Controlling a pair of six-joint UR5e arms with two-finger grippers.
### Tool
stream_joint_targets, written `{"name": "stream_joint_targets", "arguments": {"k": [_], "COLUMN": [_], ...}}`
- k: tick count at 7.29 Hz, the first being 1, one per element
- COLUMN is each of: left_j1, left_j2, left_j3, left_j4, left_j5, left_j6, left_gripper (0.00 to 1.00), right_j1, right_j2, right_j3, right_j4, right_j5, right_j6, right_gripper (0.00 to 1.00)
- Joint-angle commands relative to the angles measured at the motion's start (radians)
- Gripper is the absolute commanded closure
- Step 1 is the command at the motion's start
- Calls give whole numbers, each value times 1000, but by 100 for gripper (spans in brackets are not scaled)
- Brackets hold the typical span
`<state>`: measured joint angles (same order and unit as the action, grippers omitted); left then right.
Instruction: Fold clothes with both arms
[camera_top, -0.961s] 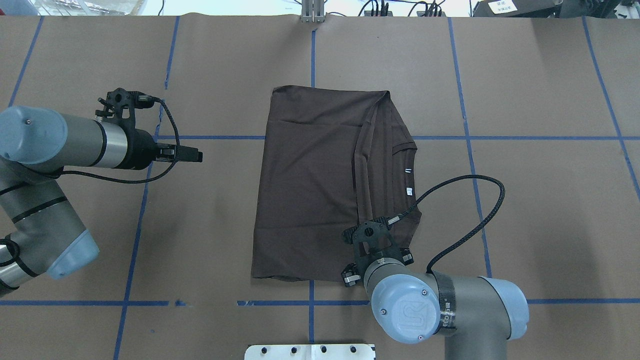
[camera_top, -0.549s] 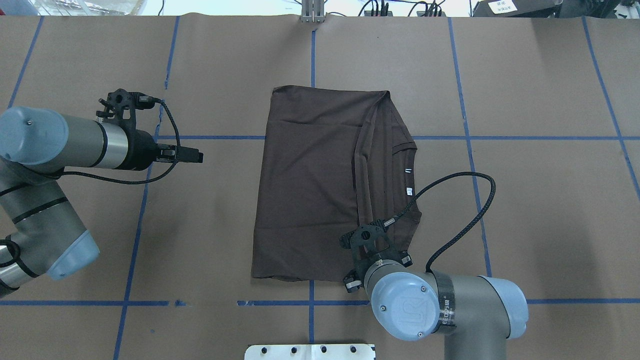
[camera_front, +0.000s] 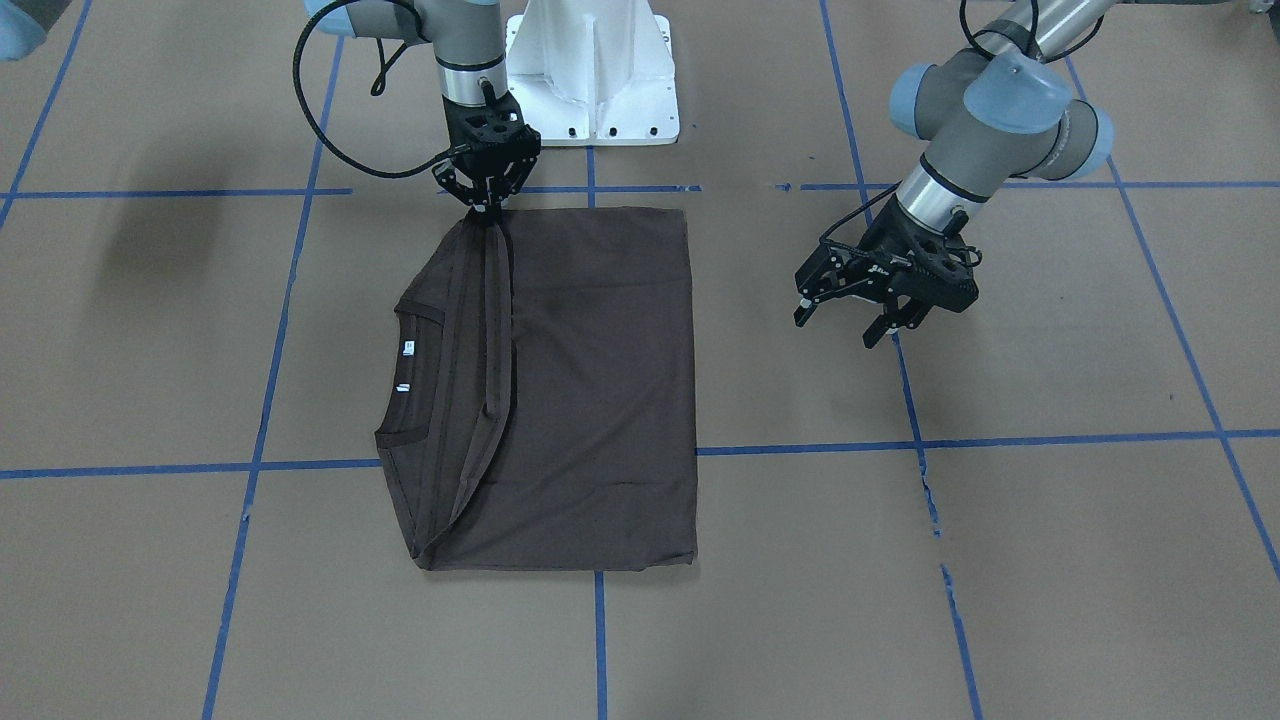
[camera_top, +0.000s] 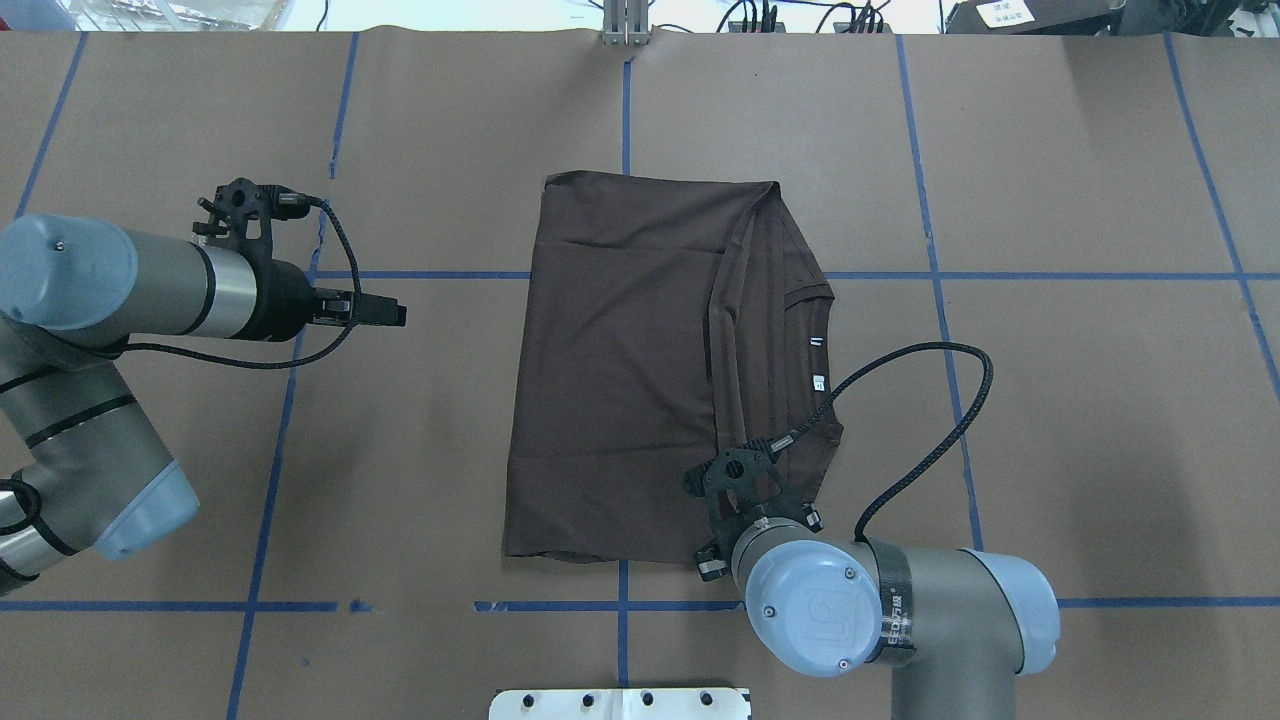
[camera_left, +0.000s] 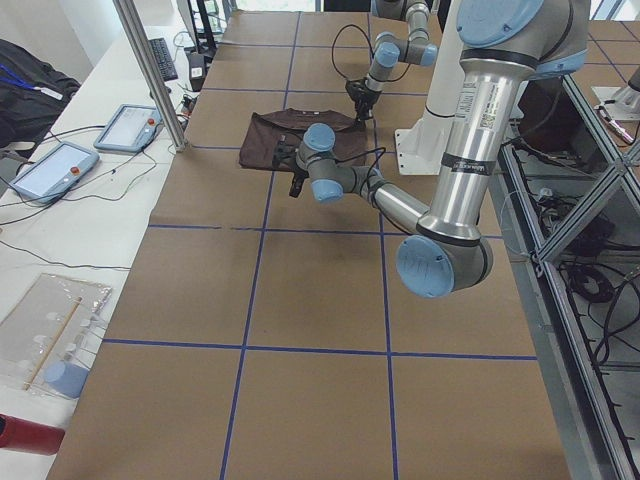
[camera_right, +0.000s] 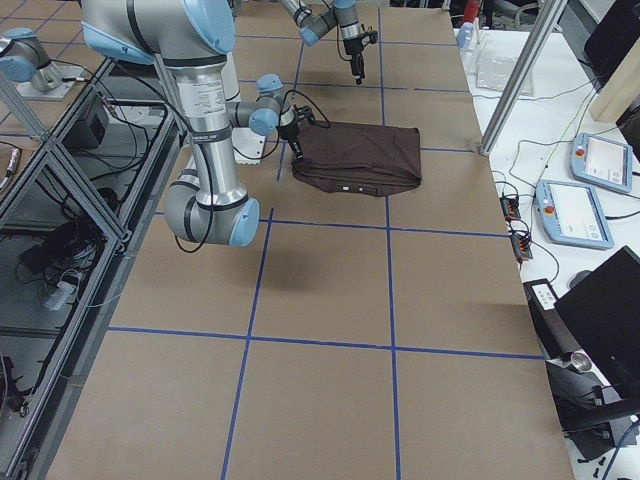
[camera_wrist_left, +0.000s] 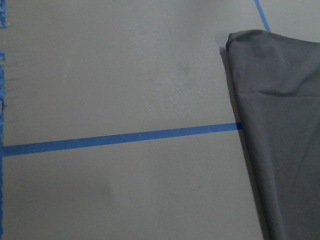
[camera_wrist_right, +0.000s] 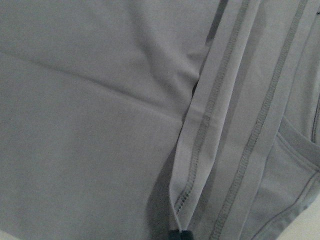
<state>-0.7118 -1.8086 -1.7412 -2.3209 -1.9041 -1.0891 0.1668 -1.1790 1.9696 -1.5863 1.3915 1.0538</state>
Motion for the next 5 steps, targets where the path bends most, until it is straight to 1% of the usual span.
{"name": "stream_joint_targets", "arguments": {"k": [1, 2, 3, 4, 5], "left_j1": [0, 0, 0, 2, 2], "left_j2": [0, 0, 0, 0, 0], "left_j3": [0, 0, 0, 0, 0], "left_j4": [0, 0, 0, 0, 0], "left_j5": [4, 4, 4, 4, 4], "left_j6": [0, 0, 0, 0, 0], "left_gripper": [0, 0, 0, 0, 0], "right_j1": [20, 23, 13, -39, -58], "right_j2": [1, -25, -63, -86, -102], "right_j3": [6, 15, 32, 52, 52], "right_j4": [3, 5, 12, 11, 12], "right_j5": [0, -2, -5, -40, -69], "right_j6": [14, 69, 273, 398, 408], "right_gripper": [100, 100, 100, 100, 100]}}
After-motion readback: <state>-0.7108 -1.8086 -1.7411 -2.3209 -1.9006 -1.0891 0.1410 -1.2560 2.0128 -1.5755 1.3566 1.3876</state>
